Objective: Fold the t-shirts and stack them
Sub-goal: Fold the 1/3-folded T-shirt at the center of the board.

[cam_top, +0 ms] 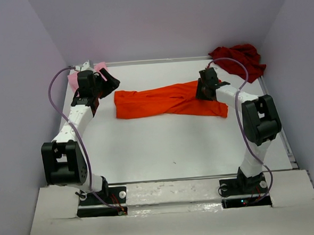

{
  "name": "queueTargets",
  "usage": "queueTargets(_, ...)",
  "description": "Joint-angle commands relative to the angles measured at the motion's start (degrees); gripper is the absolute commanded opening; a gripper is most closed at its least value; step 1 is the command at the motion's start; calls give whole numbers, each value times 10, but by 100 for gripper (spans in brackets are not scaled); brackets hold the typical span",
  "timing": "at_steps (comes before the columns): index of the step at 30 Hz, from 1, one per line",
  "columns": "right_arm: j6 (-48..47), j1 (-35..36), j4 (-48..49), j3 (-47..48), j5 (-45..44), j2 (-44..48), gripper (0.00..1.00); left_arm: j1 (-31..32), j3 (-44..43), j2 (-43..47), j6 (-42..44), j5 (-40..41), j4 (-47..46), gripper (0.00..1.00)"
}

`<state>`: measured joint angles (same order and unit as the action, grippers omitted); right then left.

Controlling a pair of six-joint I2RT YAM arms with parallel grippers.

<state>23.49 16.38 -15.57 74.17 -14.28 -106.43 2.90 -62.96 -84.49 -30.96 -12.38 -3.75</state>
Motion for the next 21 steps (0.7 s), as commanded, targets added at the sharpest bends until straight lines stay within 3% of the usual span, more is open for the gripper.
queueTargets(1,11,7,31,17,24,-21,47,4,6,30,0,-22,-25,73)
queueTargets(21,-8,7,41,50,3,-45,29,5,9,27,-5,-38,-34,73)
